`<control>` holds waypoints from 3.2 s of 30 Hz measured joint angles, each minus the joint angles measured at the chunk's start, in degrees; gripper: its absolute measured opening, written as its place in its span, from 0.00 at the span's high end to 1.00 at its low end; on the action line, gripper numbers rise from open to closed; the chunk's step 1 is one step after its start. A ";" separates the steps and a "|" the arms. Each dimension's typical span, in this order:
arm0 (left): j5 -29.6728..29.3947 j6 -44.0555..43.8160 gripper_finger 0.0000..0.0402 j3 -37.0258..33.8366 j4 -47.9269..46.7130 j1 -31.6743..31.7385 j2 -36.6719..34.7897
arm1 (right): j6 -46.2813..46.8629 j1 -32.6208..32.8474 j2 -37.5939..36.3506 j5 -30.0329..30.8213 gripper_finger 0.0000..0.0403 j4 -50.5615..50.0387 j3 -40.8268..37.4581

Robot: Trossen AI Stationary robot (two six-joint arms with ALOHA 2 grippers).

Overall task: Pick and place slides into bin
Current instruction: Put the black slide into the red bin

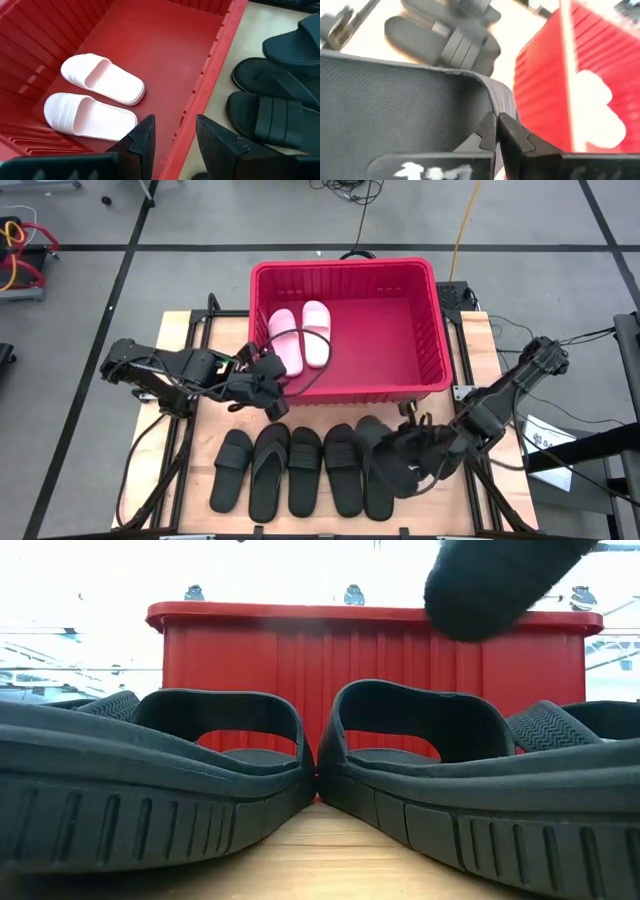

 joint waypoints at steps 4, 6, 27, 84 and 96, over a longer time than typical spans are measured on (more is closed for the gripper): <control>-0.03 -0.06 0.66 0.00 0.00 -1.05 0.00 | -9.08 -2.90 -0.02 2.45 1.00 6.43 0.24; -0.07 -0.08 0.66 0.00 0.00 -1.51 0.00 | -14.31 -4.82 -0.02 2.56 1.00 9.02 0.24; -0.90 -2.53 0.66 0.00 0.26 -2.37 0.00 | -50.75 -33.21 -1.78 4.87 1.00 27.26 0.18; -2.12 -2.74 0.66 0.02 0.50 3.30 0.00 | -58.44 -65.65 25.27 -12.87 1.00 67.56 -22.80; -1.99 -2.72 0.66 0.02 0.50 3.95 0.00 | -58.89 -66.21 25.29 -14.49 0.98 67.86 -22.80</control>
